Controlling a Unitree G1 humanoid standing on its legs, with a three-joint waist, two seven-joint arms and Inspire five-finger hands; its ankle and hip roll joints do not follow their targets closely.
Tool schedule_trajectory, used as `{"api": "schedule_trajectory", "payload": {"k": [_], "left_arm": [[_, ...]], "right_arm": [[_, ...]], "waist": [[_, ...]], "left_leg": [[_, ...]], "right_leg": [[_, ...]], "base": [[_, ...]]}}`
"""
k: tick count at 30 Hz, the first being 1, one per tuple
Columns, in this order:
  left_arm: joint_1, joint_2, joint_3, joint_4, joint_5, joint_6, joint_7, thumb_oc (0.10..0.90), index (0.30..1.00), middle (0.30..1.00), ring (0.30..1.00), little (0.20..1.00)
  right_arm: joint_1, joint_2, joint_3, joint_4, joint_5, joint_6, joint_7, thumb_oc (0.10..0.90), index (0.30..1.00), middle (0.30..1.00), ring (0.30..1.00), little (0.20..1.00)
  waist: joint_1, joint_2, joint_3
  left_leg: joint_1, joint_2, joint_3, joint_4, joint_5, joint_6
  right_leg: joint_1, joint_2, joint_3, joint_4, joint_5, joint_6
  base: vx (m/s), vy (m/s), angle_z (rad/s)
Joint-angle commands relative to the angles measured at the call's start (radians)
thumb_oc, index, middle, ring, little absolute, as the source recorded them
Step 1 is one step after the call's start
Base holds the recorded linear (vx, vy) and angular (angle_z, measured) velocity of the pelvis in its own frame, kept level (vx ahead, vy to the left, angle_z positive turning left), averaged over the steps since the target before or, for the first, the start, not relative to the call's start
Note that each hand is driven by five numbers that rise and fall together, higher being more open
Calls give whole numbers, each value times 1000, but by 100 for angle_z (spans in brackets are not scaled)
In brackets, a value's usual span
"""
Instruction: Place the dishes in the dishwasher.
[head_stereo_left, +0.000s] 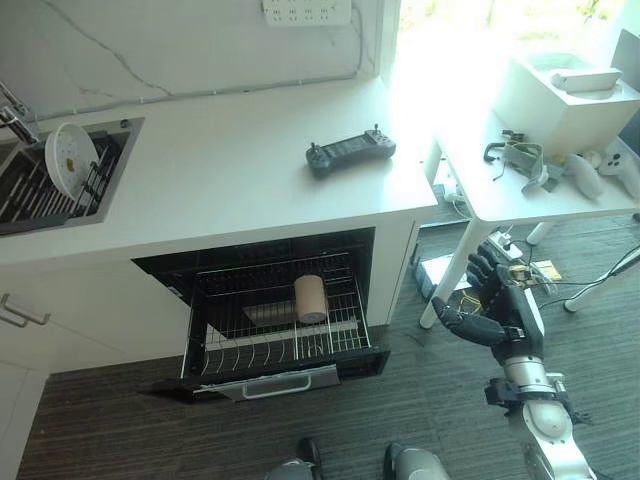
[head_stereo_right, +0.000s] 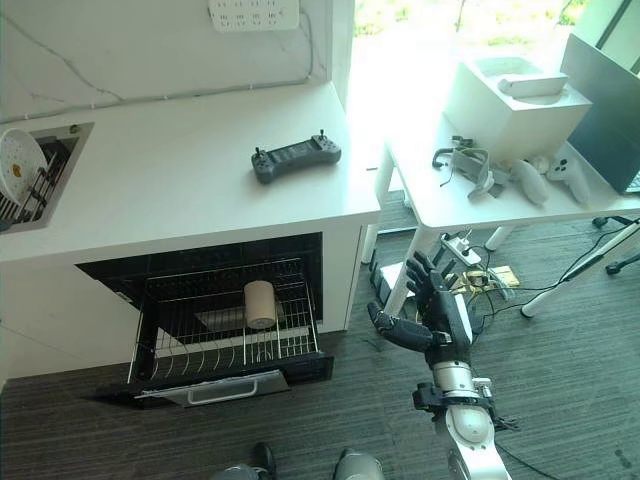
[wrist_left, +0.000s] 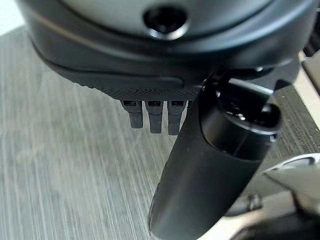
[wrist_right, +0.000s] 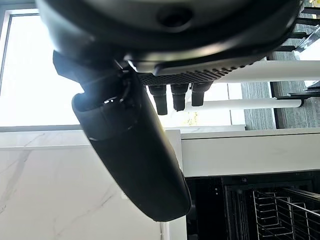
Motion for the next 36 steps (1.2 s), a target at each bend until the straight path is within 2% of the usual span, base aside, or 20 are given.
{"api": "schedule_trajectory", "payload": {"k": [1,2,3,4,5,8,9,10,11,12,13,14,17,18,21,23,25,29,32,36], "left_arm": [[-55,15,10,-22,7,-8,45,800,900,900,900,900],[-53,11,18,-23,-6,-10,38,800,900,900,900,900],[-50,6,26,-26,-18,-13,38,800,900,900,900,900],[-39,-7,40,-32,-79,-25,44,800,900,900,900,900],[-38,-11,46,-34,-102,-29,41,800,900,900,900,900],[-58,-9,67,-31,-170,-30,11,800,900,900,900,900],[-76,-8,73,-20,-192,-23,1,800,900,900,900,900],[-84,-9,81,-14,-210,-16,3,800,900,900,900,900],[-93,-12,97,-5,-220,-25,0,800,900,900,900,900],[-85,-17,95,-23,-218,-19,21,800,900,900,900,900],[-45,-10,115,-41,-270,5,34,800,900,900,900,900],[-45,-10,115,-41,-270,5,34,800,900,900,900,900],[-39,12,131,-10,-252,11,28,800,900,900,900,900],[-43,16,128,-5,-247,10,21,800,900,900,900,900],[-45,21,120,9,-225,0,9,800,900,900,900,900],[-43,19,123,9,-231,-4,-3,800,900,900,900,900],[-17,-1,139,19,-246,-38,9,800,900,900,900,900],[-5,-13,145,29,-229,-59,7,800,900,900,900,900],[4,-26,142,33,-217,-77,4,800,900,900,900,900],[14,-32,138,34,-200,-84,8,800,900,900,900,900]], "right_arm": [[-121,-19,-51,-137,39,-89,22,800,900,900,900,900],[-123,-27,-57,-138,37,-95,45,800,900,900,900,900],[-134,-35,-57,-135,27,-95,56,800,900,900,900,900],[-169,-52,-47,-116,14,-87,56,800,900,900,900,900],[-184,-57,-48,-105,22,-90,55,800,900,900,900,900],[-211,-73,-71,-102,22,-109,38,800,900,900,900,900],[-220,-78,-80,-97,-20,-133,3,800,900,900,900,900],[-221,-79,-86,-98,-50,-150,-33,800,900,900,900,900],[-217,-76,-94,-105,-48,-179,-88,800,900,900,900,900],[-180,-31,-120,-132,-41,-183,-87,800,900,900,900,900],[-186,1,-115,-121,-32,-215,-83,800,900,900,900,900],[-186,1,-115,-120,-32,-216,-83,800,900,900,900,900],[-182,1,-127,-116,-31,-234,-101,800,900,900,900,900],[-183,-5,-128,-114,-28,-238,-112,800,900,900,900,900],[-181,-20,-136,-111,-26,-232,-143,800,900,900,900,900],[-189,-24,-132,-109,-15,-229,-130,800,900,900,900,900],[-205,-18,-114,-109,-24,-220,-109,800,900,900,900,900],[-210,-31,-111,-116,-11,-210,-118,800,900,900,900,900],[-212,-45,-117,-117,-5,-198,-117,800,900,900,900,900],[-207,-48,-119,-110,-5,-201,-123,800,900,900,900,900]], "waist": [[-9,4,8],[-2,-6,18],[14,-26,30],[45,-38,64],[47,-37,71],[33,-15,86],[26,-9,91],[25,-3,89],[32,-4,95],[51,-10,91],[83,7,84],[83,8,83],[80,9,55],[78,11,52],[70,11,39],[77,11,34],[96,3,25],[104,-7,22],[106,-6,24],[106,1,28]], "left_leg": [[36,-24,-53,154,-315,30],[67,-62,-71,154,-309,45],[74,-95,-95,154,-280,57],[55,-122,-187,206,-263,55],[60,-104,-192,186,-258,52],[15,7,-190,154,-203,-1],[-2,21,-183,154,-211,-2],[-17,29,-182,154,-219,-3],[-27,24,-180,154,-227,6],[-23,-15,-172,154,-257,42],[-15,-19,-151,154,-306,65],[-15,-19,-151,154,-306,65],[-41,-33,-169,154,-318,78],[-59,-33,-176,154,-298,82],[-68,-59,-216,154,-292,86],[-69,-59,-218,154,-288,81],[-60,-48,-214,154,-279,59],[-69,-36,-221,154,-258,32],[-81,-29,-237,154,-230,5],[-77,-23,-229,154,-217,-8]], "right_leg": [[38,42,35,-29,-104,12],[45,34,59,-29,-95,4],[38,17,80,-29,-70,-6],[42,14,122,-29,-49,-16],[43,14,124,-29,-47,-19],[20,-1,105,-29,-50,-11],[8,-24,98,-29,-48,4],[-3,-43,93,-29,-36,22],[-15,-82,86,-29,-14,54],[-26,-130,59,-29,38,81],[1,-106,-18,-29,36,89],[1,-106,-19,-29,36,89],[17,-20,-19,-29,-26,66],[6,-11,-24,-29,-11,55],[8,23,16,-29,-23,42],[15,28,11,-29,-46,32],[30,35,-3,-29,-71,18],[41,56,-4,-29,-94,-4],[45,70,-2,-29,-104,-23],[61,68,-17,-29,-112,-35]], "base": [[93,117,-3],[22,128,-24],[-34,305,-24],[-95,333,-31],[-88,486,-42],[-129,458,-79],[-148,618,14],[-129,688,54],[-90,812,72],[-66,967,75],[-18,728,19],[-17,396,-27],[-49,54,0],[-102,-38,88],[-26,-48,53],[-20,-103,52],[3,-261,29],[-12,-231,8],[-21,-176,5],[0,-109,15]]}}
